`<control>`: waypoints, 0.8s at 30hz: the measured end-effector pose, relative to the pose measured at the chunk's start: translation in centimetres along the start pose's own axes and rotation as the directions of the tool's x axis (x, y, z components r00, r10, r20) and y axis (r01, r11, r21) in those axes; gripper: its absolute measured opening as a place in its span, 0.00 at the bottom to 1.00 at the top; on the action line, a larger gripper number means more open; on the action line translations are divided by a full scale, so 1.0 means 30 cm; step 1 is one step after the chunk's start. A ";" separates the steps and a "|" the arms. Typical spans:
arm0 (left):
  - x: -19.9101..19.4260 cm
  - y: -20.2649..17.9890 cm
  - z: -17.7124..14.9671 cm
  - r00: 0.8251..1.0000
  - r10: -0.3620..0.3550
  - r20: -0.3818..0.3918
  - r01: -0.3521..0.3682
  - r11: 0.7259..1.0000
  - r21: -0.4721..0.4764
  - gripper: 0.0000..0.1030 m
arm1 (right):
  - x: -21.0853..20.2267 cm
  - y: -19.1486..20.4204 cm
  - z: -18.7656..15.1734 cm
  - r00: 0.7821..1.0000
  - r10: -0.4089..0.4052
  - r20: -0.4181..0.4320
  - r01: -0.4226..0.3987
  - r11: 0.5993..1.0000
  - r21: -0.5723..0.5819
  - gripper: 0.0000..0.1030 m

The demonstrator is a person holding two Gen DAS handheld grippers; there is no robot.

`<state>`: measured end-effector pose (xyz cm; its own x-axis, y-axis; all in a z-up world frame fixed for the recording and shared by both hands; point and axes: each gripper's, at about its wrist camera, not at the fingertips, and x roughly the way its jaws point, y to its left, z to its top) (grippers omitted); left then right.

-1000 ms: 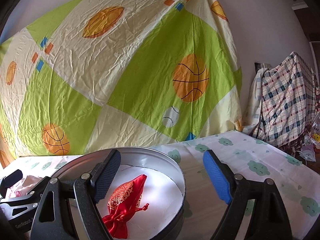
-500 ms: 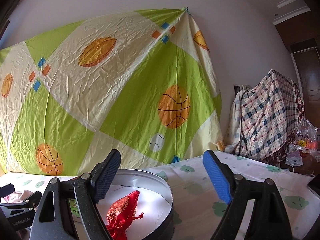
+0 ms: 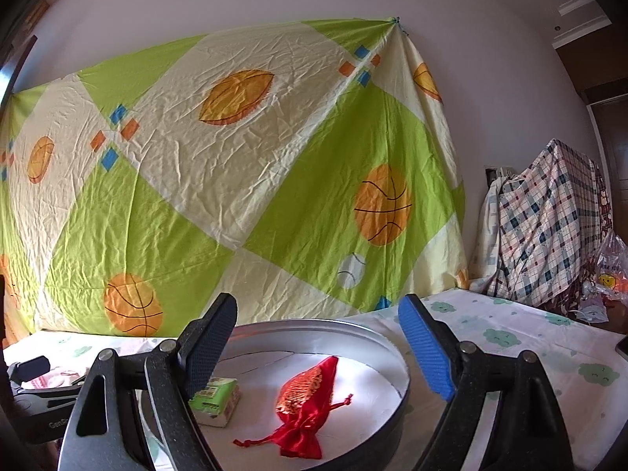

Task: Organize soft objects
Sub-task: 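Withdraw both open tools from the tin back toward the remaining pile, then grasp the pale pink cloth with the right tool while the left grasps the towel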

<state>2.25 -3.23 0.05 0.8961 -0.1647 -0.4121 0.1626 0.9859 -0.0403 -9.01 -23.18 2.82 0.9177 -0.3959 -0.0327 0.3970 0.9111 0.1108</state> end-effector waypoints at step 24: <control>0.010 0.508 0.044 0.956 0.291 -0.029 -0.289 0.924 -0.252 1.00 | 0.056 0.508 -0.109 0.909 0.325 -0.259 -0.343 0.939 -0.024 0.83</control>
<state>5.54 11.71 0.52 0.8922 0.1301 -0.4325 -0.2123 0.9660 -0.1474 -1.36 -9.59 1.20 0.9674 -0.0339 -0.2508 0.0585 0.9941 0.0912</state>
